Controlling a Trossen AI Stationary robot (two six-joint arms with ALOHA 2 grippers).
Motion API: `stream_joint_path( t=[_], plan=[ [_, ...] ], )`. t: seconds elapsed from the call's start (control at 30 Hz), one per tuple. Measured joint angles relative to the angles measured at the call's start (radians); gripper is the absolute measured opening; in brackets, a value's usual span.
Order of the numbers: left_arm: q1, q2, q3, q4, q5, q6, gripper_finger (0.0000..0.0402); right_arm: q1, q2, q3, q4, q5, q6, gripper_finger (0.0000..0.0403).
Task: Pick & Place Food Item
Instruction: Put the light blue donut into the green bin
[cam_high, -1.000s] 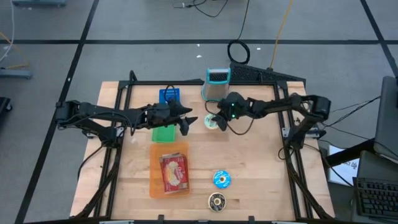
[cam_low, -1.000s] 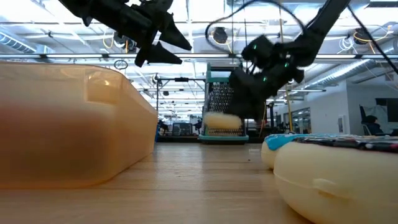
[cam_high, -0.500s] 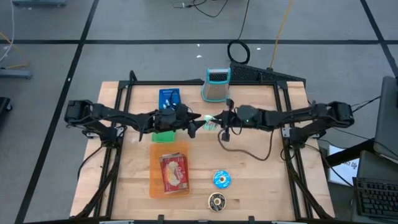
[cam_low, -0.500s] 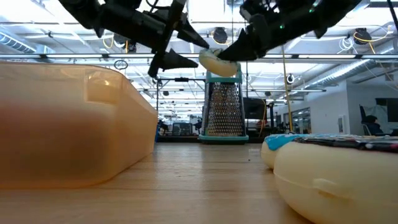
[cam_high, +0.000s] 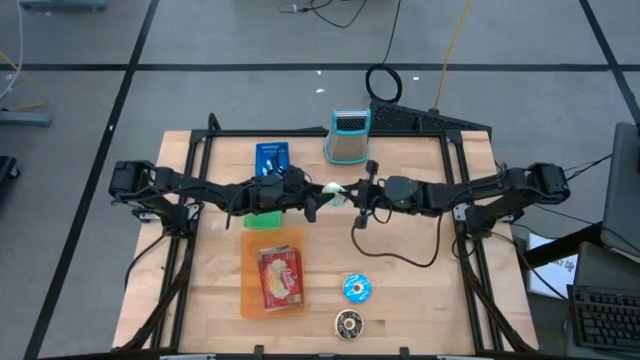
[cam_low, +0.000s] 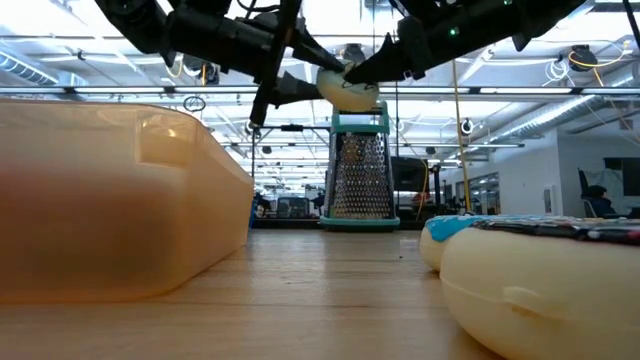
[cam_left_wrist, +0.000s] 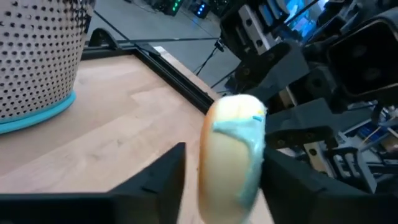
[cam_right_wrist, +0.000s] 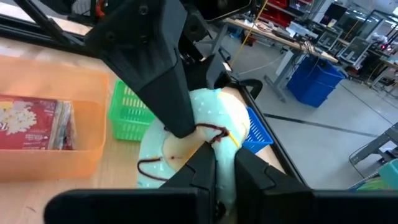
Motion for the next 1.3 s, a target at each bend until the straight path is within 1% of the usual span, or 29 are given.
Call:
stream_joint_path(
  t=[0.1,0.17,0.27,0.33,0.47,0.53,0.63,0.73,0.87,0.97,1.03,1.17,1.3],
  plan=[
    [0.001,0.001,0.0,-0.001,0.022,0.016,0.0135,0.0,0.001,0.0,-0.009,-0.002,0.001,0.003],
    [0.002,0.001,0.0,0.005,0.03,0.028,0.01,0.0,0.0,0.0,-0.02,-0.003,0.006,0.0049],
    [0.011,-0.004,0.0,-0.002,0.031,0.04,0.0057,0.0,-0.001,0.0,-0.055,-0.004,0.056,0.0092],
    [0.02,-0.016,0.0,-0.016,0.033,0.052,0.0035,0.0,-0.013,0.0,-0.089,-0.003,0.1,0.0125],
    [0.047,-0.063,0.0,-0.088,0.031,0.055,0.0015,0.0,-0.048,0.002,-0.179,-0.004,0.159,0.0185],
    [0.056,-0.094,0.0,-0.139,0.027,0.055,0.0016,0.0,-0.075,0.0,-0.238,-0.006,0.177,0.0208],
    [0.058,-0.155,0.0,-0.244,0.024,0.072,0.0027,0.0,-0.126,-0.007,-0.312,-0.007,0.216,0.0231],
    [0.05,-0.23,-0.001,-0.404,0.01,0.083,0.0028,0.001,-0.181,-0.055,-0.324,-0.006,0.252,0.024],
    [0.029,-0.32,-0.02,-0.554,-0.066,0.086,0.0011,0.001,-0.26,-0.142,-0.305,-0.003,0.277,0.0239],
    [0.019,-0.384,-0.062,-0.62,-0.096,0.045,0.001,0.001,-0.313,-0.214,-0.265,-0.003,0.293,0.0234],
    [0.019,-0.436,-0.107,-0.718,-0.112,-0.007,0.0014,0.001,-0.34,-0.258,-0.216,-0.003,0.293,0.0229],
    [0.02,-0.541,-0.168,-0.871,-0.103,-0.109,0.0017,0.0,-0.369,-0.342,-0.106,-0.002,0.293,0.0224],
    [0.02,-0.65,-0.188,-1.023,-0.078,-0.178,0.0009,0.0,-0.376,-0.404,0.0,-0.002,0.292,0.0224]
  ],
)
